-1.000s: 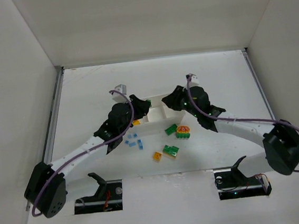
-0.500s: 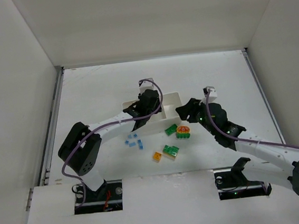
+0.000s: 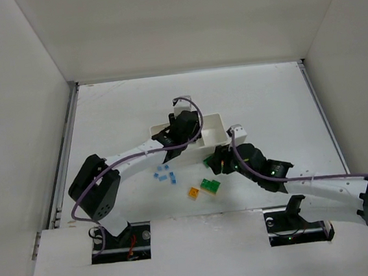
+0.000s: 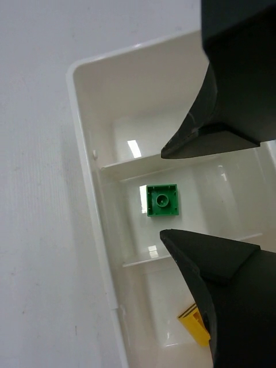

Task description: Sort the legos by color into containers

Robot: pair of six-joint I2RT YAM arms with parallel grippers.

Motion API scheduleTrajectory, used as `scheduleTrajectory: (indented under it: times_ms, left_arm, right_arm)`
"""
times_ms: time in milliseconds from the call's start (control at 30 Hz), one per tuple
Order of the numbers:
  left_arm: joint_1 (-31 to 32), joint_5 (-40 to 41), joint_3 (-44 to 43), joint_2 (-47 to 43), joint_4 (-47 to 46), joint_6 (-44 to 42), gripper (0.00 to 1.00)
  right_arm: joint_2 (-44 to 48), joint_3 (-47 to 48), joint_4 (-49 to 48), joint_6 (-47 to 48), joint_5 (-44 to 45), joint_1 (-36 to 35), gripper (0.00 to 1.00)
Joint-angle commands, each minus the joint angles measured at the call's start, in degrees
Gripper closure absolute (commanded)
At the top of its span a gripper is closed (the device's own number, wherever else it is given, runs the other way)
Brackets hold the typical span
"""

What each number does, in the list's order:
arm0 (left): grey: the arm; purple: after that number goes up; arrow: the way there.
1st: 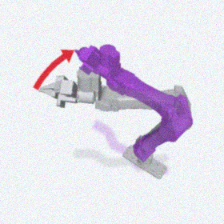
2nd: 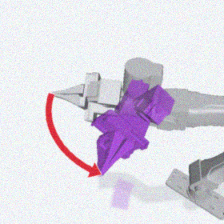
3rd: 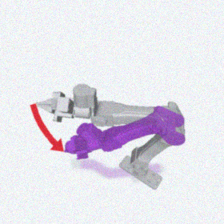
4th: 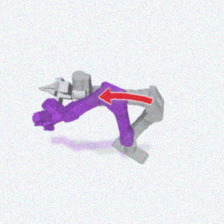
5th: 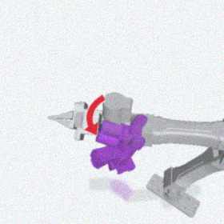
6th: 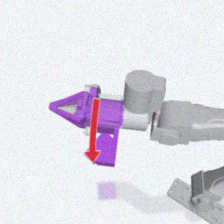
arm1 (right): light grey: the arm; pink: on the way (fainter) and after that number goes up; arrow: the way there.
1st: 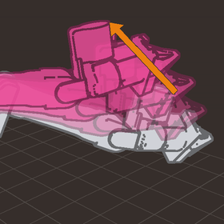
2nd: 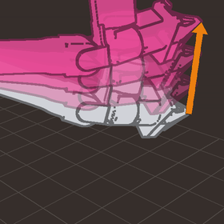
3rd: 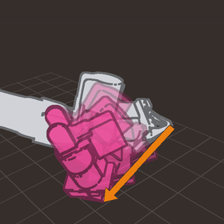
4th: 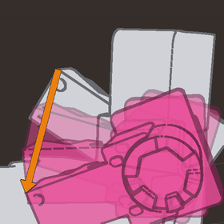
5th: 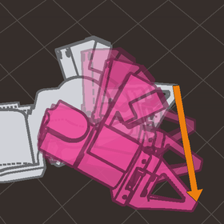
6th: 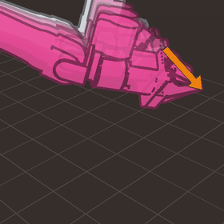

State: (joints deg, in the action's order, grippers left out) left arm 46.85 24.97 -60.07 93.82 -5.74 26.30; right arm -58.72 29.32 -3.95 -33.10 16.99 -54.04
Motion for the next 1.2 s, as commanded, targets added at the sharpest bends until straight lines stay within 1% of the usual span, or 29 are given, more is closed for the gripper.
scheduleTrajectory:
  times_ms: [0, 100, 133, 167, 233, 333, 467, 567, 667, 767, 933, 1000, 1100, 1167]
  left_arm:
    - [0.13, -0.27, 0.21, -7.41, -0.86, -0.91, 0.51]
    - [-0.05, -1.94, 2.67, -11.28, -0.50, -0.29, 0.55]
    - [0.04, -2.21, 4.07, -12.86, -0.59, 0.06, 0.57]
    - [0.04, -2.21, 5.65, -14.53, -0.85, 0.58, 0.58]
    - [-0.40, -2.21, 8.99, -17.96, -0.94, 1.99, 0.60]
    - [-1.80, -2.21, 13.65, -23.31, -0.42, 3.84, 0.62]
    - [-4.79, -1.59, 20.16, -30.61, 0.90, 6.03, 0.64]
    - [-7.34, -1.68, 23.94, -35.98, 4.50, 8.50, 0.65]
    - [-9.89, -1.33, 28.86, -42.39, 7.40, 9.64, 0.67]
    - [-12.52, -1.59, 31.77, -46.87, 11.35, 12.18, 0.70]
    - [-14.11, -2.38, 34.93, -50.31, 15.31, 14.47, 0.71]
    - [-14.11, -2.82, 35.46, -50.49, 16.28, 15.35, 0.73]
    - [-13.59, -3.79, 36.34, -50.40, 16.90, 16.06, 0.76]
    - [-13.24, -3.88, 37.39, -50.49, 16.46, 16.85, 0.76]
  right_arm:
    - [-2.01, 3.46, 4.02, 3.57, 2.25, -1.98, 0.36]
    - [-3.33, 4.69, 5.96, 3.75, 1.99, -2.60, 0.55]
    - [-3.85, 4.95, 6.49, 3.92, 1.64, -3.12, 0.60]
    - [-4.47, 5.48, 7.19, 4.36, 1.29, -4.09, 0.61]
    - [-5.96, 6.62, 8.33, 4.89, 0.85, -5.93, 0.61]
    - [-9.65, 9.78, 7.64, 5.50, -0.64, -9.01, 0.56]
    - [-19.83, 16.89, 2.90, 5.33, -0.47, -12.26, 0.57]
    - [-27.74, 22.17, 1.93, 4.02, 1.89, -13.24, 0.57]
    - [-34.95, 26.56, 2.27, 1.20, 5.06, -14.82, 0.50]
    - [-40.41, 30.08, 3.94, -0.81, 6.64, -16.05, 0.44]
    - [-45.69, 32.72, 3.94, -3.63, 7.53, -16.14, 0.46]
    - [-47.01, 33.95, 4.82, -3.81, 7.35, -16.14, 0.48]
    - [-48.50, 35.01, 5.70, -3.81, 8.32, -16.40, 0.51]
    - [-49.38, 35.54, 6.67, -3.90, 9.11, -16.40, 0.54]
